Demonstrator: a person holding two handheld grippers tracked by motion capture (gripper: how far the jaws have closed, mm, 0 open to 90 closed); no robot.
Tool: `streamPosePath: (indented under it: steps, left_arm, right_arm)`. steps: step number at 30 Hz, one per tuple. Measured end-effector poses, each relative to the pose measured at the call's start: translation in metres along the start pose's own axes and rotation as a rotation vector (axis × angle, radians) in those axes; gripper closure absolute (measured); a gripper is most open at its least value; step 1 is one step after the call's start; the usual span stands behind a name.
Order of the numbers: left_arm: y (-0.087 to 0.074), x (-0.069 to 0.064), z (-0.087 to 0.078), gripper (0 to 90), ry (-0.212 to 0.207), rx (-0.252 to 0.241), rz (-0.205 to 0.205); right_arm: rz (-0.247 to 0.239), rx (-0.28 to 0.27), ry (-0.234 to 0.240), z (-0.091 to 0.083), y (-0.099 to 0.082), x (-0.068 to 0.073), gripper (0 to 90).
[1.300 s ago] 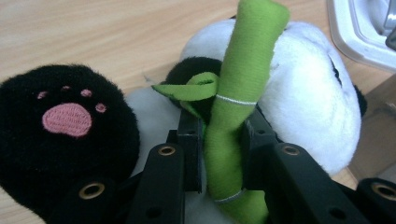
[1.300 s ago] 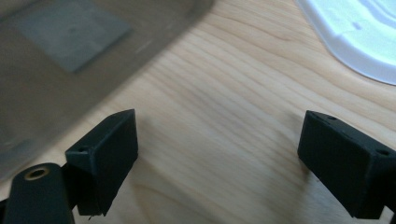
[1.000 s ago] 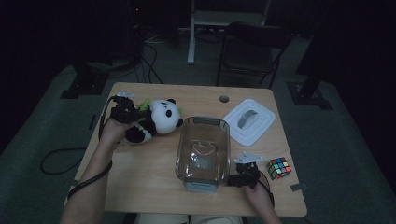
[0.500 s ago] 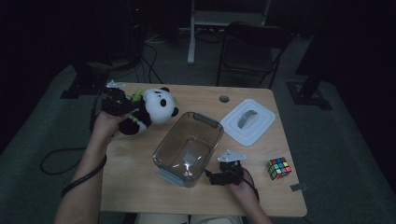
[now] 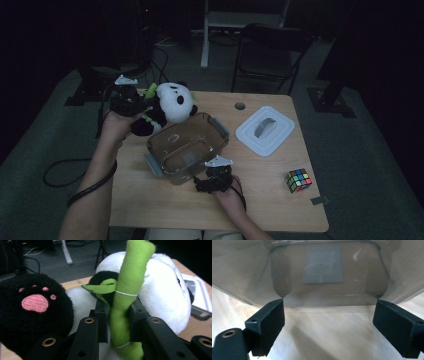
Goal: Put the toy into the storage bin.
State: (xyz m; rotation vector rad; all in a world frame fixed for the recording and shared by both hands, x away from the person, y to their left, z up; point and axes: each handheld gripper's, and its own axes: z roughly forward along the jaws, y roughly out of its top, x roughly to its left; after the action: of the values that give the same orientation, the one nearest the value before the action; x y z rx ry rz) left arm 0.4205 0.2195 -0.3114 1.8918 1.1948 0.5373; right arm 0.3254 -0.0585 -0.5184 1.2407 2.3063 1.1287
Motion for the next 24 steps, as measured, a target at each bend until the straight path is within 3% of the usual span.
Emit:
streamPosePath:
  steps: [2,3,5,11,14,15,19,24]
  left_arm:
    - [0.001,-0.008,0.003,75.1,-0.018,-0.002,0.005]
    - [0.001,-0.011,0.004,75.1,-0.033,0.0,0.01]
    - [0.002,-0.021,0.008,75.0,-0.047,0.005,0.027]
    - [-0.003,-0.04,0.02,74.9,-0.09,0.033,0.037]
    - [-0.006,-0.048,0.024,74.8,-0.079,0.039,0.054]
    - [-0.007,-0.049,0.025,74.8,-0.09,0.042,0.042]
    - [-0.009,-0.059,0.029,74.5,-0.109,0.071,0.075]
    - [-0.013,-0.06,0.03,74.4,-0.092,0.072,0.065]
  right_arm:
    - [0.017,-0.009,-0.012,0.001,0.003,0.0,10.3]
    - [0.033,-0.035,-0.046,0.003,0.011,0.002,10.3]
    - [0.06,-0.072,-0.05,0.004,0.017,0.003,10.3]
    - [0.056,-0.079,-0.054,0.009,0.027,0.006,10.3]
    - [0.053,-0.08,-0.055,0.008,0.027,0.006,10.4]
    - [0.06,-0.085,-0.056,0.007,0.026,0.005,10.3]
    - [0.055,-0.083,-0.066,0.006,0.024,0.003,10.4]
    - [0.059,-0.081,-0.07,0.003,0.02,-0.004,10.4]
